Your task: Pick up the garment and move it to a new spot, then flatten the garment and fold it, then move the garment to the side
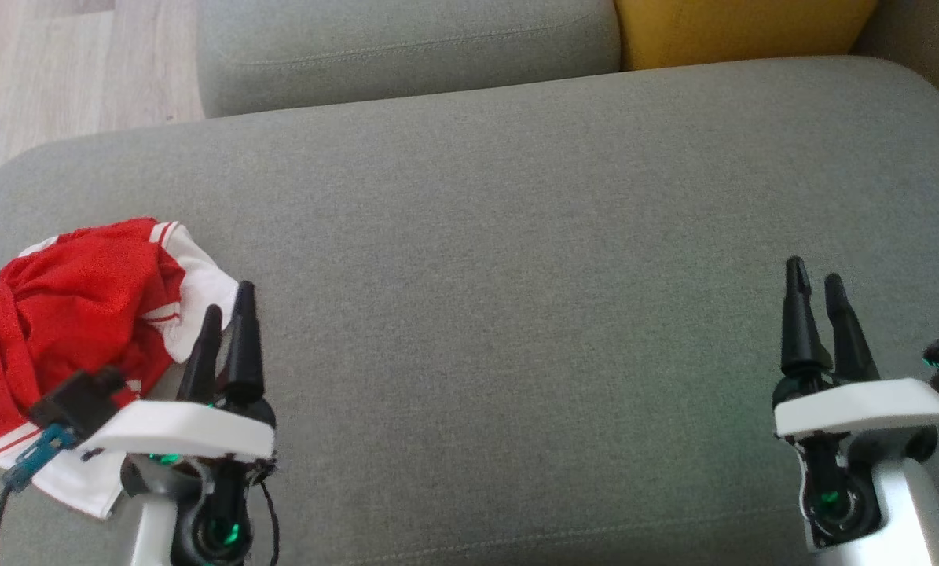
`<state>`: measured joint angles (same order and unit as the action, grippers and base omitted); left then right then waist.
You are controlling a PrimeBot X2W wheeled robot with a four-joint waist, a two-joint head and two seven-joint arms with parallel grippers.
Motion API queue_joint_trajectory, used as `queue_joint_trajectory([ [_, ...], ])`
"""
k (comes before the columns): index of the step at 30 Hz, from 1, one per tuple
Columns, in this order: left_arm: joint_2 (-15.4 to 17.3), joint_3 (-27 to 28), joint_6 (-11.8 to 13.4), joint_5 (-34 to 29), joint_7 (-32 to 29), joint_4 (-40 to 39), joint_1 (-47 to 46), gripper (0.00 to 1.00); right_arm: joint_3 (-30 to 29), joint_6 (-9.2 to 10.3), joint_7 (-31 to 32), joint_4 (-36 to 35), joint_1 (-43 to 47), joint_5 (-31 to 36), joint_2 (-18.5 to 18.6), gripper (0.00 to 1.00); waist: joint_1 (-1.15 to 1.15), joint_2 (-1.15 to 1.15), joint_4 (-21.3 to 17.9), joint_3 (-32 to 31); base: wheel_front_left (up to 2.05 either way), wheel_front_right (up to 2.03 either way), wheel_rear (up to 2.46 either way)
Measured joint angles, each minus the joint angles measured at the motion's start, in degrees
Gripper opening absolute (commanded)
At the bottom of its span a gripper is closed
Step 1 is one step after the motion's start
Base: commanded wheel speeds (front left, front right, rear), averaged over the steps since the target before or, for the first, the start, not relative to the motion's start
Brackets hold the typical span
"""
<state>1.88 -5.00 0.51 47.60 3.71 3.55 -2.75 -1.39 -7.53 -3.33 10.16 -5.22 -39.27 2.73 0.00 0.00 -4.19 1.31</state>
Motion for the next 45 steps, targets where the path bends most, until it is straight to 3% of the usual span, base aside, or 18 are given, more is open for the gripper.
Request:
queue_joint_trajectory([
  [4,1.3,-2.7,1.9,-4.8,0.5,0.0,-0.3,1.0,1.5,0.0,-0.9,0.2,-1.2,4.0,0.6,1.0,0.0,0.0,-0.3,0.2,0.0,0.0,0.0],
  [7,3.2,-5.7,4.8,-9.0,1.0,0.0,-1.2,1.0,2.6,0.0,-1.6,0.2,-1.4,7.8,1.3,1.0,0.0,0.0,-0.5,0.3,0.0,0.0,0.0],
  [25,10.2,-19.0,16.5,-22.3,4.0,2.4,-4.3,1.0,5.3,0.0,-4.3,2.1,-3.1,22.1,1.6,1.0,0.0,0.0,-1.0,-0.4,0.0,0.0,0.0],
  [34,11.5,-22.7,22.4,-25.6,5.7,0.6,-5.9,1.0,5.6,0.0,-5.8,1.9,-3.7,26.6,1.5,1.0,0.0,0.0,-1.3,0.0,0.0,0.0,0.0],
  [39,11.3,-22.5,24.3,-25.2,6.5,-1.7,-5.9,1.0,5.0,0.0,-6.3,2.0,-3.7,27.5,1.0,1.0,0.0,0.0,-1.5,-0.1,0.0,0.0,0.0],
  [45,9.3,-19.4,23.2,-24.7,7.5,-3.1,-4.1,1.0,5.0,0.0,-4.6,3.5,-3.7,23.0,0.4,1.0,0.0,0.0,-1.7,-0.2,0.0,0.0,0.0],
])
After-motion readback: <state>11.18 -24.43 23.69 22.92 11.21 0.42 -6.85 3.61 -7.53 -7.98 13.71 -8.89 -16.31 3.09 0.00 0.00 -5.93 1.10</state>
